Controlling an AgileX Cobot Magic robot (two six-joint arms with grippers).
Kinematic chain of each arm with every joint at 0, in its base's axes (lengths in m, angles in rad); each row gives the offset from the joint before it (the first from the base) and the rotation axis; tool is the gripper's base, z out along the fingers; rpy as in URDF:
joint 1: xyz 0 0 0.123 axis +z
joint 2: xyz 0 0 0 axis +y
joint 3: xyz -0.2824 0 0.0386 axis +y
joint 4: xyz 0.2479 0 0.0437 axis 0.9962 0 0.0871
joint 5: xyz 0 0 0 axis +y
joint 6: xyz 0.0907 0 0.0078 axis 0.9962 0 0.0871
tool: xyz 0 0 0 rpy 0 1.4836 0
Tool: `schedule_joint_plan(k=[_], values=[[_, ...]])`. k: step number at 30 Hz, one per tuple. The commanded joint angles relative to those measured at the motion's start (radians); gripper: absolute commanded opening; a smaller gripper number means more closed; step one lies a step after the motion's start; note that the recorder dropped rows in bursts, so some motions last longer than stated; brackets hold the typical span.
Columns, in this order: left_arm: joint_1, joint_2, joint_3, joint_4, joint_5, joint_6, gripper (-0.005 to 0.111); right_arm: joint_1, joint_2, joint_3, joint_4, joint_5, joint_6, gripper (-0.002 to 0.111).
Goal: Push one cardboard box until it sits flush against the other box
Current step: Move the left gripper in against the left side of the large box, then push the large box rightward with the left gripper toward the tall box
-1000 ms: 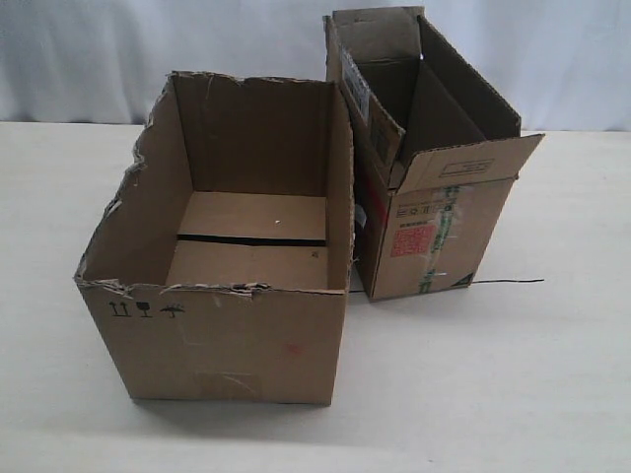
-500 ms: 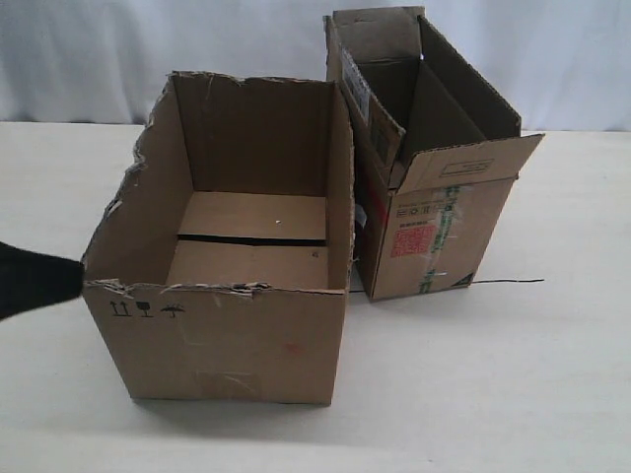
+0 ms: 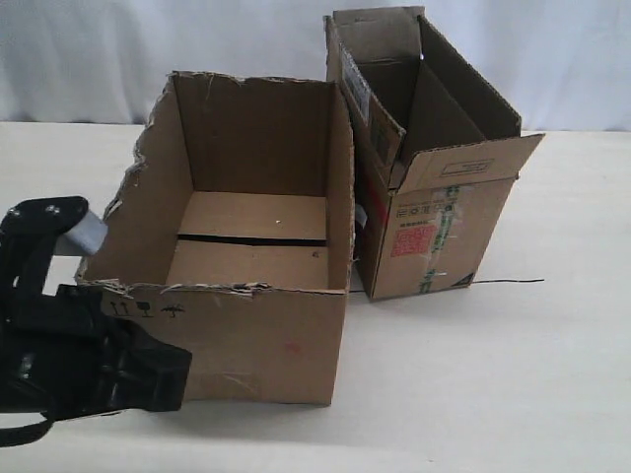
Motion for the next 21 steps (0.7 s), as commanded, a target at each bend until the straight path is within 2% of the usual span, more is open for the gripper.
schedule_joint_plan(k=[1,5,15,21], values=[[-0.013,0.081,0.005,0.016,-0.09,-0.024,0.0,-0.008,-0.006,0.004,-0.004,-0.003,-0.003,0.005],[-0.013,0.117,0.005,0.02,-0.236,-0.064,0.0,-0.008,-0.006,0.004,-0.004,-0.003,-0.003,0.005],[-0.013,0.225,0.005,0.02,-0.384,-0.072,0.0,-0.008,-0.006,0.004,-0.004,-0.003,-0.003,0.005],[-0.013,0.233,0.005,-0.001,-0.533,-0.103,0.0,-0.008,-0.006,0.004,-0.004,-0.003,-0.003,0.005]])
